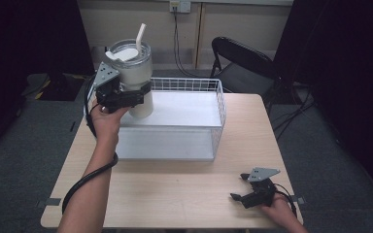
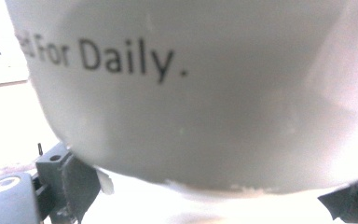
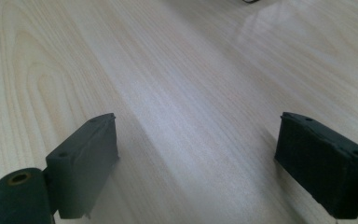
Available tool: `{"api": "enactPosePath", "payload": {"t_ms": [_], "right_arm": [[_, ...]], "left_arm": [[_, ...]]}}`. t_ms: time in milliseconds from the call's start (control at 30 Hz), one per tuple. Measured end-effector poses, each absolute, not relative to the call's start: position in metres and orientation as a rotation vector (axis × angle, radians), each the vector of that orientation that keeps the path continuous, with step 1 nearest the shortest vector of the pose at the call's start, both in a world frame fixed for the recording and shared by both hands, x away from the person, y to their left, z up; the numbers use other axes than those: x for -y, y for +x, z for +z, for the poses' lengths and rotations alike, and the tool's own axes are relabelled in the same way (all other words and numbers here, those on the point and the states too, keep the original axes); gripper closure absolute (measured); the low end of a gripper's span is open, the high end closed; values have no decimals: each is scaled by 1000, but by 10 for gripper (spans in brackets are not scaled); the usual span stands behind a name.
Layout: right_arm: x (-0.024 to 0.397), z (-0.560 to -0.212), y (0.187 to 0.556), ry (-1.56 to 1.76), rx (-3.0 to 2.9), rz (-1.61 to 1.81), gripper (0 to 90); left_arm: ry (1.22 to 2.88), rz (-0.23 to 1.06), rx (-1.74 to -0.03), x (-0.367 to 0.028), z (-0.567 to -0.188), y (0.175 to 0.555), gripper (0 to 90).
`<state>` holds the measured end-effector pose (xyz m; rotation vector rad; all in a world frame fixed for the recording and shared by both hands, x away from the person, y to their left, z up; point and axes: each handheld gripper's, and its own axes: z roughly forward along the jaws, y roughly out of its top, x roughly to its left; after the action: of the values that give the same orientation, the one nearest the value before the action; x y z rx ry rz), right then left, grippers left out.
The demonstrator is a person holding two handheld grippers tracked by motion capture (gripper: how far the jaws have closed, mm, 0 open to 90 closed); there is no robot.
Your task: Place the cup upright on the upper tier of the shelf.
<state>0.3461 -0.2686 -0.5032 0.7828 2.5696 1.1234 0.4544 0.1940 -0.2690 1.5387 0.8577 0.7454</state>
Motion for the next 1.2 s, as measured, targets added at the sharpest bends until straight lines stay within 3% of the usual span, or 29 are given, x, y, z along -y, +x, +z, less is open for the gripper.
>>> {"api": "enactPosePath", "payload": {"t_ms": [267,767,1200], "right_arm": [[269,-503,346,783,-2570,1123,123],[269,-503,346,783,-2570,1123,122],[269,-503,346,783,-2572,1122,123]], "left_arm": [[1556,749,-824,-199,-267,451,19],[1583,722,-824,-214,-269,434,27],[1623,624,-807,-225,-291,405,29]]}}
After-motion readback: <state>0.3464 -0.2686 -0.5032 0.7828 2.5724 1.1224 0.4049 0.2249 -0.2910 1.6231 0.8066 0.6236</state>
